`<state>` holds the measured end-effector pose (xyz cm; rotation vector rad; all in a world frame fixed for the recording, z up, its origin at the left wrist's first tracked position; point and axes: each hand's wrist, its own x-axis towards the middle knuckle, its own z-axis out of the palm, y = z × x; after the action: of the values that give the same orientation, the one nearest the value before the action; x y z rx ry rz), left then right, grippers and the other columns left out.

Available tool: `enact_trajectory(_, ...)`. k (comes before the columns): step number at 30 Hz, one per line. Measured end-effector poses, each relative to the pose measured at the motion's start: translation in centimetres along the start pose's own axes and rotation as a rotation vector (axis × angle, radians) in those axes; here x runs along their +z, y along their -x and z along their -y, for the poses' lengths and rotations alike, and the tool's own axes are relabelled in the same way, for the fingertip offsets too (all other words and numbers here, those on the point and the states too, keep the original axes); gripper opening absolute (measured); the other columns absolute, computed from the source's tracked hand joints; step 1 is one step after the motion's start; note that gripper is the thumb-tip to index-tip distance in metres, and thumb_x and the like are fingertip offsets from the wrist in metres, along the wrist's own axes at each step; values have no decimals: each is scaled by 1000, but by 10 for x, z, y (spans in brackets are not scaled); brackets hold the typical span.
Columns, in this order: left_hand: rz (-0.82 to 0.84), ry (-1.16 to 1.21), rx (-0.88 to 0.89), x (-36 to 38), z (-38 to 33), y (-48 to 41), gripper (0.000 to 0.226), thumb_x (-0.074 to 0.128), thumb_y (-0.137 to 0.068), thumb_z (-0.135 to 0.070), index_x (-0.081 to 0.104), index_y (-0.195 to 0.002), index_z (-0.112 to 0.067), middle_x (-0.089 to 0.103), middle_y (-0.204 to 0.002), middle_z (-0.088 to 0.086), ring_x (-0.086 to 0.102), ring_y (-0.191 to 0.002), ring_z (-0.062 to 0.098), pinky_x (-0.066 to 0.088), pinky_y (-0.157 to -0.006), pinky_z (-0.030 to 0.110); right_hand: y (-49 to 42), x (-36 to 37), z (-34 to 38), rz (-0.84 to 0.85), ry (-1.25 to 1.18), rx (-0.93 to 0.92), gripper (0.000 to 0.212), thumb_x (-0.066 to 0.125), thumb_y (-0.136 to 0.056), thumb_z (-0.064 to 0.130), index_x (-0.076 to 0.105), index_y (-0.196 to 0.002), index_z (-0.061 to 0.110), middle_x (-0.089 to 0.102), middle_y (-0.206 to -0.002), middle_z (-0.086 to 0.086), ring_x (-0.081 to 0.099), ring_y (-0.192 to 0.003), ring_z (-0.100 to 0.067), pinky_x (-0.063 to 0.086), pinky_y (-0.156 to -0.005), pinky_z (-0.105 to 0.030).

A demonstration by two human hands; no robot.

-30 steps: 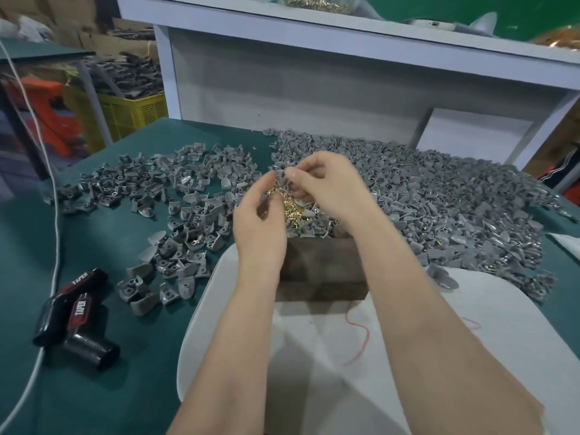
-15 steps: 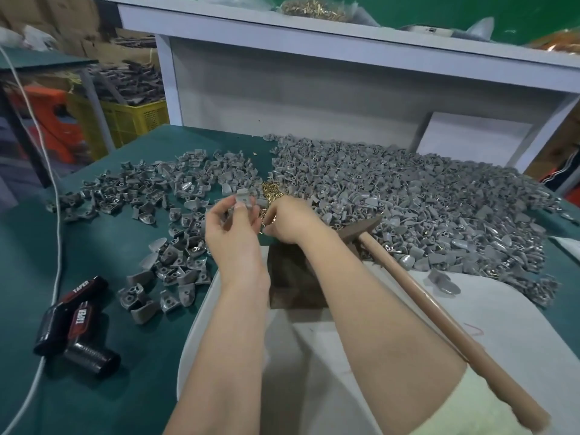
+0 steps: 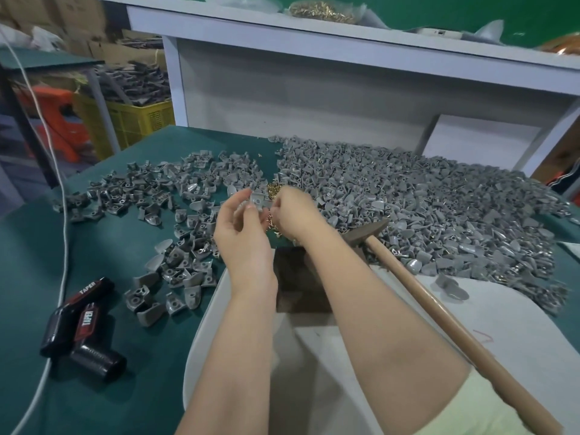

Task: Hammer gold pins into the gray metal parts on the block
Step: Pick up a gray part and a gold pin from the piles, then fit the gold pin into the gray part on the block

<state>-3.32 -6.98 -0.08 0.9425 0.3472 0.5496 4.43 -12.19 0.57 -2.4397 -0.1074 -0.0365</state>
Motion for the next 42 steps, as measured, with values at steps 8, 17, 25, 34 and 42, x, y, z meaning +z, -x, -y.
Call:
enact_trajectory(8, 633, -479, 152, 11, 11, 21, 23, 60, -89, -9, 69, -82, -30, 68, -78, -16, 62, -73, -5, 48, -74, 13, 73, -90, -58, -162, -414, -85, 20, 63, -86, 8, 67, -79, 26, 69, -81, 1, 66, -76, -18, 56, -71, -32)
enact_trajectory(17, 707, -847, 277, 14, 23, 30, 17, 65, -87, -17, 60, -100, -27, 66, -93, -5, 63, -94, 14, 50, -91, 34, 106, -77, -96, -251, -557, -50, 26, 60, -84, -6, 66, -82, 19, 68, -80, 0, 62, -76, -11, 53, -77, -27)
enact_trajectory(25, 706, -1226, 501, 10, 22, 31, 20, 64, -86, -37, 56, -73, -25, 57, -78, -8, 57, -86, 20, 44, -77, 36, 105, -65, -92, -311, -309, -123, 29, 63, -85, 4, 60, -74, 30, 66, -77, 10, 64, -81, -13, 52, -84, -38)
enact_trajectory(34, 744, -1089, 459, 10, 15, 32, 8, 68, -83, -29, 62, -88, -29, 59, -97, -8, 56, -97, 18, 43, -91, 39, 108, -65, -87, -313, -366, -144, 29, 57, -87, -1, 59, -84, 28, 67, -86, 5, 63, -85, -12, 52, -85, -32)
enact_trajectory(42, 787, -967, 572, 13, 14, 35, 5, 64, -87, -13, 67, -85, -16, 59, -87, -5, 52, -84, 16, 43, -79, 32, 105, -65, -89, -281, -556, -96, 21, 64, -86, 5, 62, -81, 26, 68, -82, -4, 64, -81, -21, 53, -84, -49)
